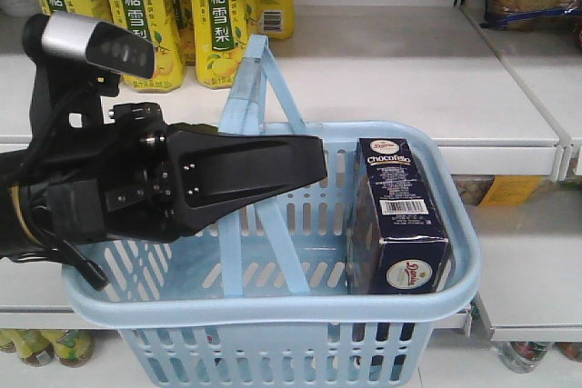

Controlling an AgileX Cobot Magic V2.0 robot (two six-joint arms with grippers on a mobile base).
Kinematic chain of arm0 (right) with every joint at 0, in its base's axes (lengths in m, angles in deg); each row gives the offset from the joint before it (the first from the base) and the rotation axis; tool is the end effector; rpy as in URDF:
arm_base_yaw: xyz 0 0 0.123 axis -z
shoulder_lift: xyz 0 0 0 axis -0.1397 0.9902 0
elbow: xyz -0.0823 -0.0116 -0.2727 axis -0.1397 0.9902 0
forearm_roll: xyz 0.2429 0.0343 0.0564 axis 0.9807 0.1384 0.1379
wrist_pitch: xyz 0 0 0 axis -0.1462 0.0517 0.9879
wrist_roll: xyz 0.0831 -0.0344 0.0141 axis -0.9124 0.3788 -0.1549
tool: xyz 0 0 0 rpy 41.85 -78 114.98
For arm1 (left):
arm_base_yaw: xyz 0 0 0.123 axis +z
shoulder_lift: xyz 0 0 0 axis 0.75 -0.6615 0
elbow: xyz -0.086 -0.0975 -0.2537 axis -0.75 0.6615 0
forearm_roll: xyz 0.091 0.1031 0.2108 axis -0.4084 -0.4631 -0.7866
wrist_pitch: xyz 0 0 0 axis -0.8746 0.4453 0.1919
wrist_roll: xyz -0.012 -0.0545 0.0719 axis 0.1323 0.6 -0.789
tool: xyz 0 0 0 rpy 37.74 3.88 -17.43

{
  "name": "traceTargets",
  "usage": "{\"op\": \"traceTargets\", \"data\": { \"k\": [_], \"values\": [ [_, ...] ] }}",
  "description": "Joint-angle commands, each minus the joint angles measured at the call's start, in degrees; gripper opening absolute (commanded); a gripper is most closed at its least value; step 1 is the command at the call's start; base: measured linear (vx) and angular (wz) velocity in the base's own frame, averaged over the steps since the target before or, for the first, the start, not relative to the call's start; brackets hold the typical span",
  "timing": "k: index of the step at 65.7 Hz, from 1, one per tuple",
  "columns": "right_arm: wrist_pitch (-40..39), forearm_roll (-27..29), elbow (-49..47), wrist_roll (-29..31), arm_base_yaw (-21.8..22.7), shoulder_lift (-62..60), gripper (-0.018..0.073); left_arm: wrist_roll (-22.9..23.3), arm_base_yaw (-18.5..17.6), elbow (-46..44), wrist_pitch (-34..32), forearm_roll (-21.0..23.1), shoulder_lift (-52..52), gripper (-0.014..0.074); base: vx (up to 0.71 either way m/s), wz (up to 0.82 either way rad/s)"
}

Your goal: Left arm holds basket, right arm returns cookies

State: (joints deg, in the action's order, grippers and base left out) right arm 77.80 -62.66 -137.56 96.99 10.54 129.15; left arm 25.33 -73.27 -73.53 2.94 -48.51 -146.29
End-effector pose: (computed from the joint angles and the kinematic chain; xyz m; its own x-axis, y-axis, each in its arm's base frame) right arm 0.1527 0.0199 0.4093 -0.4834 0.0316 -0.8749 -0.2076 0.9667 0.1496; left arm 0.1947 -0.1760 0.3581 -0.6562 -0.2024 -0.7269 0.7531 -0.1161 -0.6476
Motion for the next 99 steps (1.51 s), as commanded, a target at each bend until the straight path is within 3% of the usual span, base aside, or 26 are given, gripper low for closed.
{"op": "traceTargets", "data": {
  "k": [1, 12, 23, 41, 48, 63, 70, 85, 99],
  "values": [
    [-3.13, 5.44, -1.91, 4.1, 0.23, 0.02, 0.0292, -1.82, 0.22, -1.73, -1.99, 6.13, 1.72, 0.0003, 0.0, 0.0],
    [-3.14, 12.15, -1.91, 6.91, 0.23, 0.02, 0.056, -1.82, 0.22, -1.73, -1.99, 6.13, 1.72, 0.0003, 0.0, 0.0],
    [-5.35, 13.67, -1.85, 6.91, 0.23, 0.02, 0.0681, -1.82, 0.22, -1.73, -1.99, 6.13, 1.72, 0.0003, 0.0, 0.0],
    [-11.28, 17.15, -1.81, 6.52, 0.23, 0.02, 0.0631, -1.82, 0.22, -1.73, -1.99, 6.13, 1.72, 0.0003, 0.0, 0.0],
    [-7.98, 23.01, -1.81, 6.31, 0.23, 0.95, 0.0589, -1.82, 0.22, -1.73, -1.99, 6.13, 1.72, 0.0003, 0.0, 0.0],
    [1.58, 43.3, -2.14, 7.0, 0.23, 6.08, 0.0573, -1.82, 0.22, -1.73, -1.99, 6.13, 1.72, 0.0003, 0.0, 0.0],
    [5.82, 48.01, -3.65, 6.17, 0.23, 7.93, 0.0573, -1.82, 0.22, -1.73, -1.99, 6.13, 1.72, 0.0003, 0.0, 0.0],
    [14.16, 48.48, -6.99, 3.26, 0.18, 9.85, 0.0573, -1.82, 0.22, -1.73, -1.99, 6.13, 1.72, 0.0003, 0.0, 0.0],
    [17.76, 42.44, -7.33, 0.18, 0.18, 9.85, 0.0573, -1.82, 0.22, -1.73, -1.99, 6.13, 1.72, 0.0003, 0.0, 0.0]
  ]
}}
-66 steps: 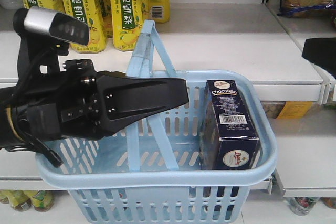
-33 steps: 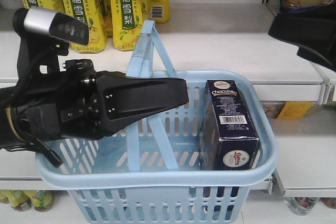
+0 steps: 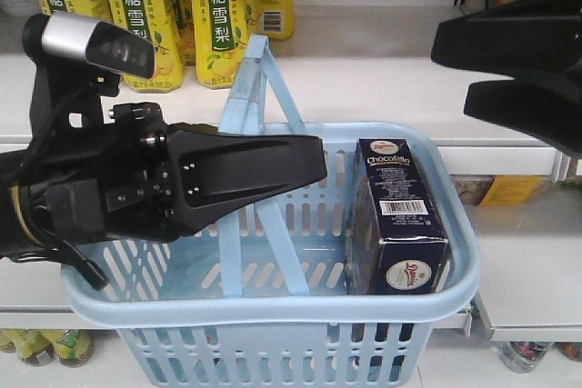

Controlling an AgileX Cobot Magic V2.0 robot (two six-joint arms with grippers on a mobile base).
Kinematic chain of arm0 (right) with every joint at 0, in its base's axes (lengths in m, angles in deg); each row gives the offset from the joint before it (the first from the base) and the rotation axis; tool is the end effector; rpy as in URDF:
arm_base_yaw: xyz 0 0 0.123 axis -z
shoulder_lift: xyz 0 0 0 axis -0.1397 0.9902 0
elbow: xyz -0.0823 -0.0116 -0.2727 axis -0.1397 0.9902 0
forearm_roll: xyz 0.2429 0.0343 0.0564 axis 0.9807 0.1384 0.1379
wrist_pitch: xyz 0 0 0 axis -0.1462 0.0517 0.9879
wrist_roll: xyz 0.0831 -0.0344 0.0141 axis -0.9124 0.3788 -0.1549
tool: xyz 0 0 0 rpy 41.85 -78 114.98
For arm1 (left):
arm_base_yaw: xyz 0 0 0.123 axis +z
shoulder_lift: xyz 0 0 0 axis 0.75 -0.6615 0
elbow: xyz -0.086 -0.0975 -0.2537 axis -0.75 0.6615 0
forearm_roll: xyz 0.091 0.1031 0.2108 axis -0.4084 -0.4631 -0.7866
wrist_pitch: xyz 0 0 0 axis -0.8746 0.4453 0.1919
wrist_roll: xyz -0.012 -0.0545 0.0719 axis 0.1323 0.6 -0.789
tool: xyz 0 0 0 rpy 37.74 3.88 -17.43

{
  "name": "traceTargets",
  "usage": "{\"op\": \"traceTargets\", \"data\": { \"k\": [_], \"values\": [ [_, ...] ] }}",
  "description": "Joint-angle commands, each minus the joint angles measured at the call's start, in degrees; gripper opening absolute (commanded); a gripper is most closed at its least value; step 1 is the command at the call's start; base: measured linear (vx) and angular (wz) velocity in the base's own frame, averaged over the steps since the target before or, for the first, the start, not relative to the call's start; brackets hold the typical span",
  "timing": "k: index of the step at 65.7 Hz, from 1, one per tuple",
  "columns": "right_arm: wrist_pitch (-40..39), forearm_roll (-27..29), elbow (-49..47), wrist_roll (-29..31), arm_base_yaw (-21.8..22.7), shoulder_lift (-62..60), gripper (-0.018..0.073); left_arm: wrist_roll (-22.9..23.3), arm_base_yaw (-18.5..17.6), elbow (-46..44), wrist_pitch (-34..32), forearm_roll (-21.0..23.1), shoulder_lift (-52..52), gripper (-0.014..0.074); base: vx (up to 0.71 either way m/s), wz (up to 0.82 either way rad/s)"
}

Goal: Left arm holds basket, right arm returns cookies
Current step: 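Reach the open right gripper down into the basket over the cookie box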

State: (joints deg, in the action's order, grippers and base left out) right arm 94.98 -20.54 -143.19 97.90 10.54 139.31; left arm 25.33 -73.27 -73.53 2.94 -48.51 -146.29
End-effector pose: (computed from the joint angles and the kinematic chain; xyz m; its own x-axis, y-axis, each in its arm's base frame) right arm 0.1743 0.0673 0.4311 -0.7494 0.2872 -0.5965 -0.3959 0.5277 0.7515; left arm 0.1947 -0.1760 0.3581 -0.6562 -0.2024 -0.7269 0.7531 -0.1161 -0.6476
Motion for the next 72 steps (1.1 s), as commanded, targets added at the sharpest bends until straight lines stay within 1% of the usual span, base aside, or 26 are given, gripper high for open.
{"op": "traceTargets", "data": {
  "k": [1, 5, 10, 16, 21, 23, 27, 31, 33, 36, 45, 50, 57, 62, 72],
  "values": [
    [0.7, -0.02, -1.69, -0.9, 0.18, -0.31, 0.0573, -1.82, 0.22, -1.73, -1.99, 6.13, 1.72, 0.0003, 0.0, 0.0],
    [0.85, -1.15, -1.69, -1.26, 0.18, -0.31, 0.0573, -1.82, 0.22, -1.73, -1.99, 6.13, 1.72, 0.0003, 0.0, 0.0],
    [0.34, -1.02, -1.69, -1.15, 0.18, -0.31, 0.0573, -1.82, 0.22, -1.73, -1.99, 6.13, 1.72, 0.0003, 0.0, 0.0],
    [-2.93, -0.73, -2.07, 1.3, -1.22, -0.31, 0.0573, -1.82, 0.22, -1.73, -1.99, 6.13, 1.72, 0.0003, 0.0, 0.0],
    [-9.4, -1.09, -2.92, 4.74, -4.95, -0.31, 0.0573, -1.82, 0.22, -1.73, -1.99, 6.13, 1.72, 0.0003, 0.0, 0.0],
    [-13.15, -1.09, -3.26, 5.71, -6.39, -0.31, 0.0573, -1.82, 0.22, -1.73, -1.99, 6.13, 1.72, 0.0003, 0.0, 0.0],
    [-18.97, -2.8, -3.49, 6.97, -9.35, -0.31, 0.0573, -1.82, 0.22, -1.73, -1.99, 6.13, 1.72, 0.0003, 0.0, 0.0],
    [-23.87, -6.48, -3.49, 6.96, -12.57, -0.31, 0.0573, -1.82, 0.22, -1.73, -1.99, 6.13, 1.72, 0.0003, 0.0, 0.0],
    [-25.22, -9.49, -3.49, 6.37, -13.94, -0.13, 0.0573, -1.82, 0.22, -1.73, -1.99, 6.13, 1.72, 0.0003, 0.0, 0.0],
    [-26.46, -13.3, -3.49, 4.53, -16.25, 0.34, 0.0573, -1.82, 0.22, -1.73, -1.99, 6.13, 1.72, 0.0003, 0.0, 0.0],
    [-26.7, -25.71, -3.49, -4.8, -22.94, 2.56, 0.0573, -1.82, 0.22, -1.73, -1.99, 6.13, 1.72, 0.0003, 0.0, 0.0],
    [-27.35, -31.12, -3.49, -8.65, -26.71, 3.53, 0.0573, -1.82, 0.22, -1.73, -1.99, 6.13, 1.72, 0.0003, 0.0, 0.0],
    [-27.74, -37.77, -3.49, -14.18, -30.68, 4.43, 0.0573, -1.82, 0.22, -1.73, -1.99, 6.13, 1.72, 0.0003, 0.0, 0.0],
    [-26.69, -42.41, -3.49, -18.65, -32.07, 4.5, 0.0573, -1.82, 0.22, -1.73, -1.99, 6.13, 1.72, 0.0003, 0.0, 0.0],
    [-21.48, -48.06, -6.1, -24.78, -32.63, 4.5, 0.0573, -1.82, 0.22, -1.73, -1.99, 6.13, 1.72, 0.0003, 0.0, 0.0]
  ]
}}
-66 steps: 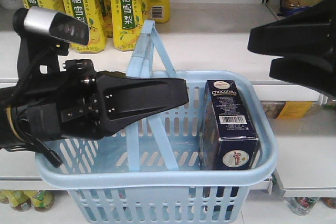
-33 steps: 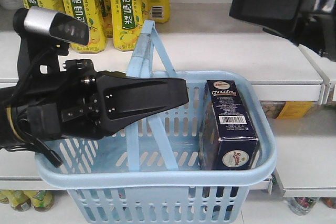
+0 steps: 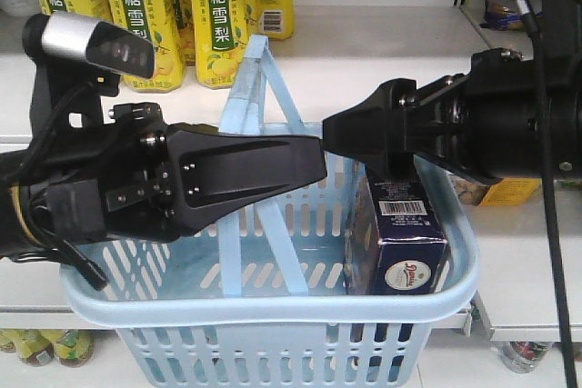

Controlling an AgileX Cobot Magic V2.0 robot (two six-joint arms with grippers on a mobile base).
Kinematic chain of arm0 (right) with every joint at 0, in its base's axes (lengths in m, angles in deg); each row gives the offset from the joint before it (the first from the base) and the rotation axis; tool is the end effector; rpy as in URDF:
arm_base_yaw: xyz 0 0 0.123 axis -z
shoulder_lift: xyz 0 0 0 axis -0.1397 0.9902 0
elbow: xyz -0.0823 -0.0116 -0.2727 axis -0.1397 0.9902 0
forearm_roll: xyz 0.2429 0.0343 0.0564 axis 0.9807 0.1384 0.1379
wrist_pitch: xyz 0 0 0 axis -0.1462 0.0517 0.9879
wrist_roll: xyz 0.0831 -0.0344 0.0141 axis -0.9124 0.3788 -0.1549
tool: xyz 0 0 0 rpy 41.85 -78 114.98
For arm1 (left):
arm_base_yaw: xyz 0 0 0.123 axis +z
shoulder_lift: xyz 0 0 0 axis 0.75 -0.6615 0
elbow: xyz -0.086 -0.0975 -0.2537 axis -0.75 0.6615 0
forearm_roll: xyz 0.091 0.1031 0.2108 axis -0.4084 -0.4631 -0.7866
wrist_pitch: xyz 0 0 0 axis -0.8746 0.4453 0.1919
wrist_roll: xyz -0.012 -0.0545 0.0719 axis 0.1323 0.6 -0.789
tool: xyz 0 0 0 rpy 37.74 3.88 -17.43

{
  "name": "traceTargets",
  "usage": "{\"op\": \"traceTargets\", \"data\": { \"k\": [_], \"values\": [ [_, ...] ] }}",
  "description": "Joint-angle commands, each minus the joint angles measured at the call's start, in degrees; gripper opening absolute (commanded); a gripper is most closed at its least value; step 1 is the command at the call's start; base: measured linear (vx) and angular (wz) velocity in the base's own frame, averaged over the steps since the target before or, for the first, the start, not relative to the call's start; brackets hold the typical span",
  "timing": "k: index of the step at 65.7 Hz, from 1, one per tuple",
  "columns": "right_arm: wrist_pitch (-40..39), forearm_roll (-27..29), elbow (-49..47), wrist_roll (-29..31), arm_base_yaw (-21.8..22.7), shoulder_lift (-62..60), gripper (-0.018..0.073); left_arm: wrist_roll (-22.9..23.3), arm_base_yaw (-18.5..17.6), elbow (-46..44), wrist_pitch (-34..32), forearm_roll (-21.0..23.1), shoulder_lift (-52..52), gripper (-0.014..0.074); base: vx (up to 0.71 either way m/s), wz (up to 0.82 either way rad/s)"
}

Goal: Left arm holds basket, right arm returns cookies
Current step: 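Reach the open right gripper down into the basket over the cookie box, then close the right gripper on the top of the Chocofello cookie box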

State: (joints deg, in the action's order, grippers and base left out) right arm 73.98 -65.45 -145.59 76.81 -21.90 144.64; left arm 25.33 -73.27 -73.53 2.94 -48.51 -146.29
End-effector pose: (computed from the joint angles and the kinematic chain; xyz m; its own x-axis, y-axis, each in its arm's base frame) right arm 0.1869 0.1330 0.4058 -0.6668 -0.0061 -0.7452 -0.4618 0.7883 0.4067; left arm 0.1947 -0.1760 0.3581 -0.6562 -0.2024 -0.7269 0.7531 -0.1161 -0.6476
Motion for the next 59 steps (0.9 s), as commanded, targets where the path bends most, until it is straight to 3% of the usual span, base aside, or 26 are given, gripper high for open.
{"op": "traceTargets", "data": {
  "k": [1, 11, 30, 59],
  "values": [
    [0.11, -3.81, -4.18, -4.2, -0.19, -0.83, 0.0573, -1.82, 0.22, -1.73, -1.99, 6.13, 1.72, 0.0003, 0.0, 0.0],
    [5.93, -6.82, -9.81, -7.37, -0.19, -0.83, 0.0567, -1.82, 0.22, -1.73, -1.99, 6.13, 1.72, 0.0003, 0.0, 0.0],
    [15.55, -6.13, -11.78, -8.48, -0.19, 1.03, 0.0563, -1.82, 0.22, -1.73, -1.99, 6.13, 1.72, 0.0003, 0.0, 0.0],
    [16.9, -4.63, -11.78, -8.48, -0.19, 3.22, 0.0563, -1.82, 0.22, -1.73, -1.99, 6.13, 1.72, 0.0003, 0.0, 0.0]
  ]
}}
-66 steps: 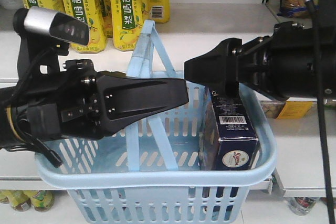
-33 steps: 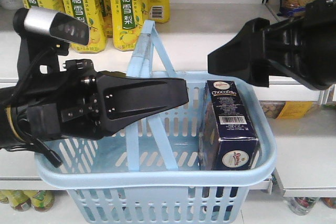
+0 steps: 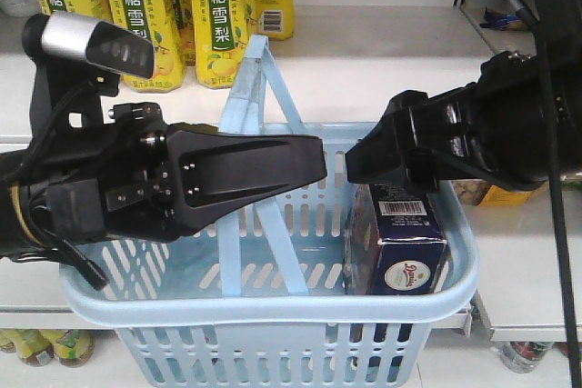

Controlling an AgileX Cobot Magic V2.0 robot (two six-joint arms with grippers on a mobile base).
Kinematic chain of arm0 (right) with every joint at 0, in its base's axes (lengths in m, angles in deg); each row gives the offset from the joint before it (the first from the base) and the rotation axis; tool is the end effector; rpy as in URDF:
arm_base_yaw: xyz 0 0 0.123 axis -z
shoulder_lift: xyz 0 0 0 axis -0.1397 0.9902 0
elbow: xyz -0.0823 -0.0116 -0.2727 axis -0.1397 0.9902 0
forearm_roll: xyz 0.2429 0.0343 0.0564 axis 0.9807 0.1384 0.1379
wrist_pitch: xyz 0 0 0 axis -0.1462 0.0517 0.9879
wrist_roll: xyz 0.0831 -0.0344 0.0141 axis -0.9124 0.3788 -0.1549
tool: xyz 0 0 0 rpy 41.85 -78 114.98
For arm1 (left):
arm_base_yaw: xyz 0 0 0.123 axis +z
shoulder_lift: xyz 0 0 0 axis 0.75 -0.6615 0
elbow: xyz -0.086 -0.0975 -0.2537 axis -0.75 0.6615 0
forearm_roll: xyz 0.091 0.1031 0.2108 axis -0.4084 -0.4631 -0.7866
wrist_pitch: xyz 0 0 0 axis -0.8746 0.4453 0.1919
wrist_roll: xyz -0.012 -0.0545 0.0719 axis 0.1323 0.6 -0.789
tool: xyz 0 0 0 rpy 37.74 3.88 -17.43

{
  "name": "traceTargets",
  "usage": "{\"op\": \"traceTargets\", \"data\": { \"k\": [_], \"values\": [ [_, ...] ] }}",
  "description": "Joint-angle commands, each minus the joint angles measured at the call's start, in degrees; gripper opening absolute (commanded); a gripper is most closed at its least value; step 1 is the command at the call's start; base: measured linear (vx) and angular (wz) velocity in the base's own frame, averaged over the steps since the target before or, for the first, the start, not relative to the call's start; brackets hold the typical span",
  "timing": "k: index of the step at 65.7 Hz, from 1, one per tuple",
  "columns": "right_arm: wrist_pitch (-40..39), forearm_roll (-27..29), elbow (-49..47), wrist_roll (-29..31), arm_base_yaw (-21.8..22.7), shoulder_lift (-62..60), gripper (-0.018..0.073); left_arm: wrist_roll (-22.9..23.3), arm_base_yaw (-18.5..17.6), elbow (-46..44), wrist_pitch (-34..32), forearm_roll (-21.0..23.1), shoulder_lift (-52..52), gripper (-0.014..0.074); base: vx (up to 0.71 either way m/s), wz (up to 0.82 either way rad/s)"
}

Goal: Left arm holds basket, right arm returns cookies
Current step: 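Close the right gripper on the top of the Chocofello cookie box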

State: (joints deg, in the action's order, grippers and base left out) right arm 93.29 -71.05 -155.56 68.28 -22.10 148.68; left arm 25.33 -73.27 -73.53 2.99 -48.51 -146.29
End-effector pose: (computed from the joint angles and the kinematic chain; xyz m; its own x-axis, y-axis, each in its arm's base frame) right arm 0.1849 0.1314 0.4192 -0.8116 -0.0856 -0.5780 -0.3665 0.8449 0.3896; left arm 0.1947 -0.1760 0.3581 -0.6562 -0.2026 -0.7269 0.7531 -0.1152 -0.6478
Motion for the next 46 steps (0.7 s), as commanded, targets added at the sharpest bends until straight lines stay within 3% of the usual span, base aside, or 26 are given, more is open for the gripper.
{"op": "traceTargets", "data": {
  "k": [1, 46],
  "values": [
    [-2.33, 0.98, -1.81, 0.05, 0.01, -0.82, 0.0563, -1.82, 0.22, -1.73, -2.04, 6.13, 1.72, 0.0003, 0.0, 0.0],
    [2.53, 1.66, -1.81, 1.12, -0.3, 3.21, 0.0563, -1.82, 0.22, -1.73, -2.04, 6.13, 1.72, 0.0003, 0.0, 0.0]
  ]
}}
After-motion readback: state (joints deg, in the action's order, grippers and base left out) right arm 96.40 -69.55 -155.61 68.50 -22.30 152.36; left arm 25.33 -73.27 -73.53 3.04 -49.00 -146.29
